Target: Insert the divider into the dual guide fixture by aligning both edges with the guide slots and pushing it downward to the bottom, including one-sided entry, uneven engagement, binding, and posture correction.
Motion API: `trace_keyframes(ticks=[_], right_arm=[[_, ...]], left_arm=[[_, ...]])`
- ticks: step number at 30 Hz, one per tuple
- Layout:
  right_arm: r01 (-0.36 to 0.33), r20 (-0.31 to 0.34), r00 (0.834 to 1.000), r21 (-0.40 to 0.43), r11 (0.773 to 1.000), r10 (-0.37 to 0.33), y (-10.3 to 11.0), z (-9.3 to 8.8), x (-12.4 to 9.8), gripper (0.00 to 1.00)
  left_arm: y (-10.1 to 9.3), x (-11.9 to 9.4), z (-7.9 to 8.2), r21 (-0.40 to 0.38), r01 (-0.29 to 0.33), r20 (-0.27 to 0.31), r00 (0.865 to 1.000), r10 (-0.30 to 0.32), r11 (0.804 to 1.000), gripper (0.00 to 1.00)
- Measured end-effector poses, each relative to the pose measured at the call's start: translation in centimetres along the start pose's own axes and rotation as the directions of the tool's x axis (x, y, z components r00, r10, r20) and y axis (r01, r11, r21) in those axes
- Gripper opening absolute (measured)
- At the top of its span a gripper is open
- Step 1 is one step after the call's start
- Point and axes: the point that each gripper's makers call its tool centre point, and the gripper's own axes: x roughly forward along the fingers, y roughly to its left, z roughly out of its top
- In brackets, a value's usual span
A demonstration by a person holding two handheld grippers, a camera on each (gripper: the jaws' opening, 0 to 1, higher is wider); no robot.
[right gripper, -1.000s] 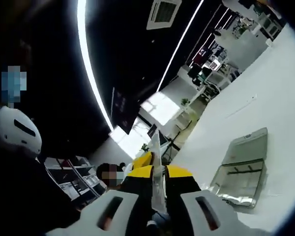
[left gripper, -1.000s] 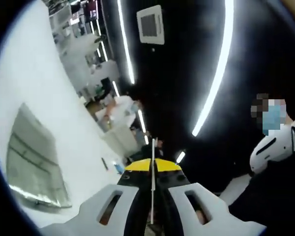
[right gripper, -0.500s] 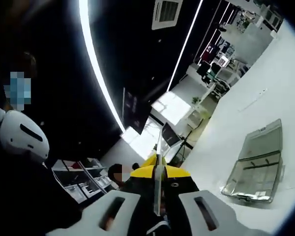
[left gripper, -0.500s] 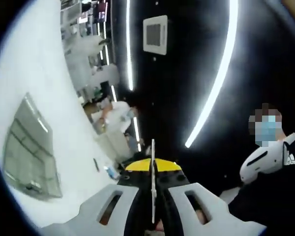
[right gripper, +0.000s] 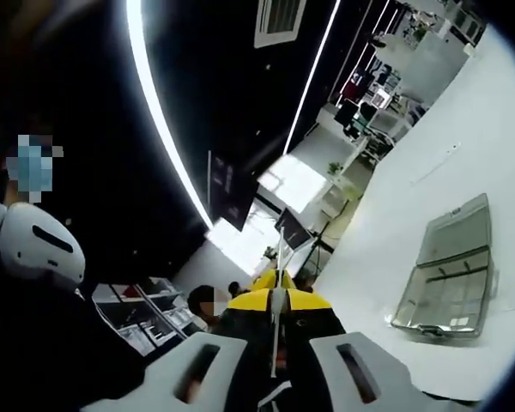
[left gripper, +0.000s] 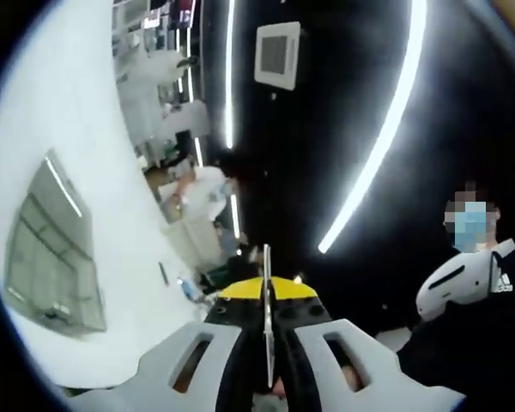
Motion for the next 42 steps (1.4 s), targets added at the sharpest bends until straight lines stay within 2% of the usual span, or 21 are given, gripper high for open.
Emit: trace_keyframes(ticks=[9, 11, 12, 15, 19, 23, 29, 32, 36, 42], right_arm=[[0.022, 0.004, 1.0, 0.003, 1.0, -0.022, 0.0, -0.2, 0.3, 0.0], [0.041, 0.013, 0.999, -0.006, 0.999, -0.041, -0.1, -0.1, 0.5, 0.0], [0.04, 0.02, 0.999, -0.005, 0.999, -0.04, 0.0, 0.1, 0.6, 0.0], [0.044, 0.027, 0.999, -0.001, 0.999, -0.044, -0.1, 0.3, 1.2, 0.0], [0.073, 0.022, 0.997, -0.017, 0.997, -0.072, -0.6, 0.5, 1.6, 0.0], [0.087, 0.045, 0.995, -0.013, 0.996, -0.087, -1.1, 1.3, 1.9, 0.0], [0.12, 0.078, 0.99, -0.008, 0.993, -0.119, -2.1, 2.6, 2.2, 0.0], [0.145, 0.066, 0.987, -0.01, 0.989, -0.144, -2.9, 2.7, 2.6, 0.0], [0.184, 0.058, 0.982, -0.034, 0.982, -0.182, -3.7, 2.9, 2.9, 0.0], [0.217, 0.085, 0.973, -0.027, 0.976, -0.214, -4.8, 3.8, 3.4, 0.0]], left_arm=[[0.1, -0.1, 0.2, -0.004, 0.001, -0.059, 0.998, -0.001, 1.0, 0.0], [0.1, -0.1, 0.4, 0.015, 0.004, -0.052, 0.999, -0.004, 1.0, 0.0], [0.1, 0.0, 0.8, 0.055, 0.023, -0.03, 0.999, -0.021, 0.998, 0.0], [-0.1, 0.0, 1.2, 0.053, 0.032, -0.014, 0.999, -0.032, 0.998, 0.0], [0.2, -0.1, 1.9, 0.079, 0.023, -0.008, 1.0, -0.023, 0.997, 0.1], [0.3, -0.1, 2.5, 0.131, 0.025, -0.024, 0.999, -0.022, 0.991, 0.15], [1.4, -0.1, 3.5, 0.228, -0.022, -0.035, 0.999, 0.031, 0.973, 0.21], [1.8, -0.2, 3.9, 0.261, -0.037, -0.044, 0.998, 0.05, 0.965, 0.23], [2.2, -0.3, 4.3, 0.326, -0.059, -0.064, 0.994, 0.085, 0.944, 0.26], [3.0, -0.8, 5.1, 0.345, -0.072, -0.06, 0.993, 0.099, 0.936, 0.3]])
